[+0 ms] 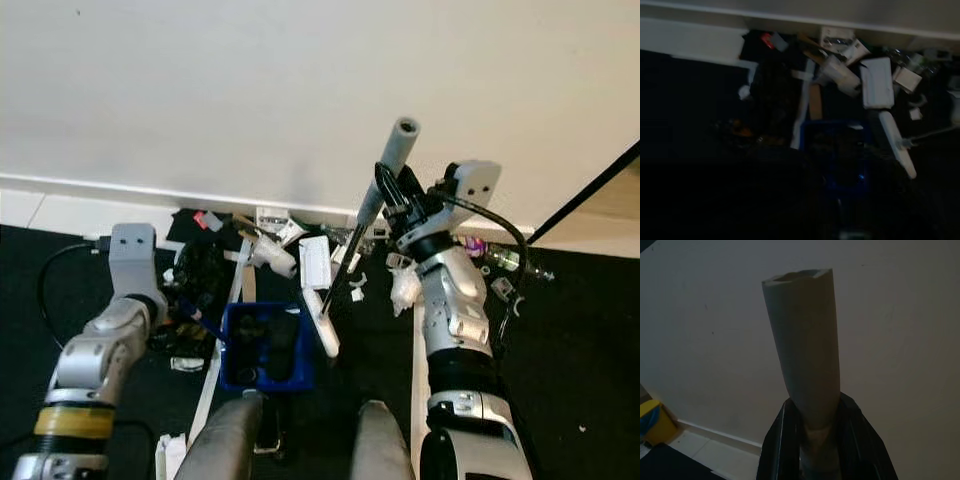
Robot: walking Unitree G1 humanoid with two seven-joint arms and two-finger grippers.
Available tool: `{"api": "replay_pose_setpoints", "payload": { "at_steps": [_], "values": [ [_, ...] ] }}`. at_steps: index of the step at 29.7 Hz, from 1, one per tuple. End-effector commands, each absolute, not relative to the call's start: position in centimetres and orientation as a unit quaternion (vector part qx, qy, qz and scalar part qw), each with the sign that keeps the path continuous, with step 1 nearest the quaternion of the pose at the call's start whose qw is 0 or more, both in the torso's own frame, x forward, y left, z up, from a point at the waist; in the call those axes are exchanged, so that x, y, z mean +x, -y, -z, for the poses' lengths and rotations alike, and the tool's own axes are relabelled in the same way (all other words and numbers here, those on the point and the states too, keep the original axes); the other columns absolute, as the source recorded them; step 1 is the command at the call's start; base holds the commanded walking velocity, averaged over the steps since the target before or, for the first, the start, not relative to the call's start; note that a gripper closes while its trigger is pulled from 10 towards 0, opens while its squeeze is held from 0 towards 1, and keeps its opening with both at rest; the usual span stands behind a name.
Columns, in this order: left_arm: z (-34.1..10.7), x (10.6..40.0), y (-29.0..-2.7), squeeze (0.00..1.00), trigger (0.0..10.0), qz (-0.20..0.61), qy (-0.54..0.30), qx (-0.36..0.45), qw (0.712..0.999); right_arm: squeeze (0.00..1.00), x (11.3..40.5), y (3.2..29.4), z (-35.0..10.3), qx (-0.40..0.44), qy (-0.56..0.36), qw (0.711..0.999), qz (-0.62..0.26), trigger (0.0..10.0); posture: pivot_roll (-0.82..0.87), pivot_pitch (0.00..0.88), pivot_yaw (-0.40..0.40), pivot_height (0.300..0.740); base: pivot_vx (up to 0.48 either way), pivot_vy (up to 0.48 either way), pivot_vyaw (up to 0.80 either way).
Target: Sweep floor
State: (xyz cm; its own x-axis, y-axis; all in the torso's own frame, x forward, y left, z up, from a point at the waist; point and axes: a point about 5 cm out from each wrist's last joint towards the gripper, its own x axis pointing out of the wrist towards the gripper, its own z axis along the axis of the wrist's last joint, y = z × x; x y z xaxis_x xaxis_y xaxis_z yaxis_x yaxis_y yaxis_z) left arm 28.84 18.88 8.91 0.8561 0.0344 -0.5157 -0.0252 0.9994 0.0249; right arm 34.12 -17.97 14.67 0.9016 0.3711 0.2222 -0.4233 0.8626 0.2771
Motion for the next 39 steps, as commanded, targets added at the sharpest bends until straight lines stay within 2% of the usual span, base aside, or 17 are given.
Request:
{"api": "replay_pose_setpoints", "payload": {
  "at_steps": [1, 8, 9, 10, 12, 14, 15, 16, 18, 33, 34, 35, 36, 39],
  "values": [
    [-8.6, 28.2, -19.6, 0.00, 10.0, -0.012, -0.286, 0.002, 0.958, 0.00, 34.1, 17.8, -14.9, 0.167, 0.089, 0.959, -0.210, 10.0, 0.04, 0.209, 0.089, 0.740, 0.000, 0.000, 0.00],
    [-9.6, 27.9, -21.0, 0.00, 10.0, 0.007, -0.302, 0.008, 0.953, 0.00, 34.0, 17.8, -14.9, 0.166, 0.089, 0.959, -0.210, 10.0, 0.05, 0.204, 0.096, 0.740, 0.000, 0.000, 0.00],
    [-9.4, 27.8, -21.2, 0.00, 7.9, 0.006, -0.308, 0.011, 0.951, 0.00, 34.0, 17.8, -14.8, 0.167, 0.089, 0.959, -0.209, 10.0, 0.04, 0.203, 0.099, 0.740, 0.000, 0.000, 0.00],
    [-9.4, 27.8, -21.2, 0.00, 7.9, 0.006, -0.308, 0.011, 0.951, 0.00, 34.0, 17.8, -14.8, 0.167, 0.089, 0.959, -0.209, 10.0, 0.04, 0.203, 0.099, 0.740, 0.000, 0.000, 0.00],
    [-9.3, 27.7, -21.2, 0.00, 7.0, 0.006, -0.311, 0.009, 0.950, 0.00, 34.0, 17.8, -14.8, 0.168, 0.089, 0.959, -0.208, 10.0, 0.04, 0.203, 0.099, 0.740, 0.000, 0.000, 0.00],
    [-9.3, 27.7, -21.2, 0.00, 7.0, 0.006, -0.311, 0.009, 0.950, 0.00, 34.0, 17.8, -14.8, 0.168, 0.089, 0.959, -0.208, 10.0, 0.04, 0.203, 0.099, 0.740, 0.000, 0.000, 0.00],
    [-9.3, 27.7, -21.1, 0.00, 3.0, 0.006, -0.312, 0.007, 0.950, 0.00, 33.9, 17.8, -14.8, 0.168, 0.089, 0.960, -0.208, 10.0, 0.04, 0.203, 0.098, 0.740, 0.000, 0.000, 0.00],
    [-9.3, 27.7, -21.1, 0.00, 3.0, 0.006, -0.312, 0.007, 0.950, 0.00, 33.9, 17.8, -14.8, 0.168, 0.089, 0.960, -0.208, 10.0, 0.04, 0.203, 0.098, 0.740, 0.000, 0.000, 0.00],
    [-9.2, 27.8, -20.9, 0.00, 0.0, 0.010, -0.307, 0.000, 0.952, 0.00, 33.9, 17.9, -14.8, 0.168, 0.089, 0.960, -0.207, 10.0, 0.04, 0.206, 0.096, 0.740, 0.000, 0.000, 0.00],
    [-9.1, 27.8, -19.8, 0.00, 0.0, 0.012, -0.277, -0.021, 0.961, 0.00, 34.0, 17.9, -14.8, 0.168, 0.088, 0.960, -0.207, 10.0, 0.04, 0.214, 0.092, 0.740, 0.000, 0.000, 0.00],
    [-9.1, 27.8, -19.6, 0.00, 1.2, 0.015, -0.276, -0.019, 0.961, 0.00, 34.0, 17.9, -14.8, 0.168, 0.088, 0.960, -0.207, 10.0, 0.04, 0.215, 0.093, 0.740, 0.000, 0.000, 0.00],
    [-9.1, 27.8, -19.6, 0.00, 1.2, 0.015, -0.276, -0.019, 0.961, 0.00, 34.0, 17.9, -14.8, 0.168, 0.088, 0.960, -0.207, 10.0, 0.04, 0.215, 0.093, 0.740, 0.000, 0.000, 0.00],
    [-9.0, 27.8, -19.4, 0.00, 10.0, 0.017, -0.278, -0.013, 0.960, 0.00, 34.0, 17.9, -14.8, 0.168, 0.088, 0.960, -0.207, 10.0, 0.04, 0.215, 0.091, 0.740, 0.000, 0.000, 0.00],
    [-8.7, 27.9, -19.2, 0.00, 10.0, 0.015, -0.278, -0.009, 0.961, 0.00, 34.0, 17.9, -14.8, 0.168, 0.089, 0.960, -0.207, 10.0, 0.03, 0.218, 0.091, 0.740, 0.000, 0.000, 0.00]
  ]
}}
